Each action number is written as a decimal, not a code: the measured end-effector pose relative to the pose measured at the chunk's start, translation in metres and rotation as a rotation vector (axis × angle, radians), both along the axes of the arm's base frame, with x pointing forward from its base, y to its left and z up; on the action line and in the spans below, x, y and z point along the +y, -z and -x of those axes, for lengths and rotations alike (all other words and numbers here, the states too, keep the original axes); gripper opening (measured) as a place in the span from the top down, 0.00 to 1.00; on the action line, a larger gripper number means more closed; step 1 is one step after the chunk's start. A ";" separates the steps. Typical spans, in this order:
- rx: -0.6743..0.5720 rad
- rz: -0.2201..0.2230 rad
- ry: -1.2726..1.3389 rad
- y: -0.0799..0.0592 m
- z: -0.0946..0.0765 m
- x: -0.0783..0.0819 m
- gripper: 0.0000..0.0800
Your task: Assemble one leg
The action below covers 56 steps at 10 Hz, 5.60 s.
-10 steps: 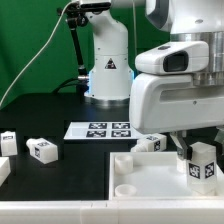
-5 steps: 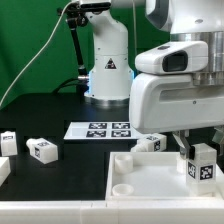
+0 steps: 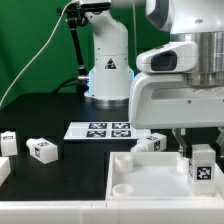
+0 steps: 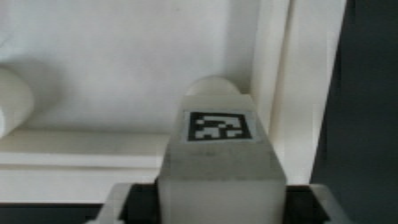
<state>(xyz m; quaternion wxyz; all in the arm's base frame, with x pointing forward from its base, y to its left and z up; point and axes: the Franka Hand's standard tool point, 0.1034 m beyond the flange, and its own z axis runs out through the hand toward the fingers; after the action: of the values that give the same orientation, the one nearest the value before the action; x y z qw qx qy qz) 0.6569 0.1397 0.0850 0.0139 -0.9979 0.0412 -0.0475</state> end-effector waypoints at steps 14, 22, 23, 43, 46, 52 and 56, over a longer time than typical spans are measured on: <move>0.028 -0.115 0.811 -0.001 0.003 0.007 0.35; 0.002 -0.058 0.225 0.000 0.003 0.007 0.19; 0.001 -0.054 0.185 0.000 0.003 0.007 0.19; -0.010 -0.006 0.017 -0.001 0.002 0.000 0.64; -0.019 -0.045 0.357 0.000 0.003 0.006 0.64; 0.011 -0.147 1.065 0.000 0.003 0.006 0.64; 0.037 -0.106 0.980 0.004 0.007 0.006 0.34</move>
Offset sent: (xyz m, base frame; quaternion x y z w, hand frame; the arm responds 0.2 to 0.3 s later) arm -0.0094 0.0079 -0.0042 -0.0060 -0.0082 0.2760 0.9611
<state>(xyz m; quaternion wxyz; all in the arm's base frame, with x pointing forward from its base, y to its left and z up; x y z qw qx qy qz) 0.6495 0.1459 0.0814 0.0397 -0.8599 0.5082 -0.0288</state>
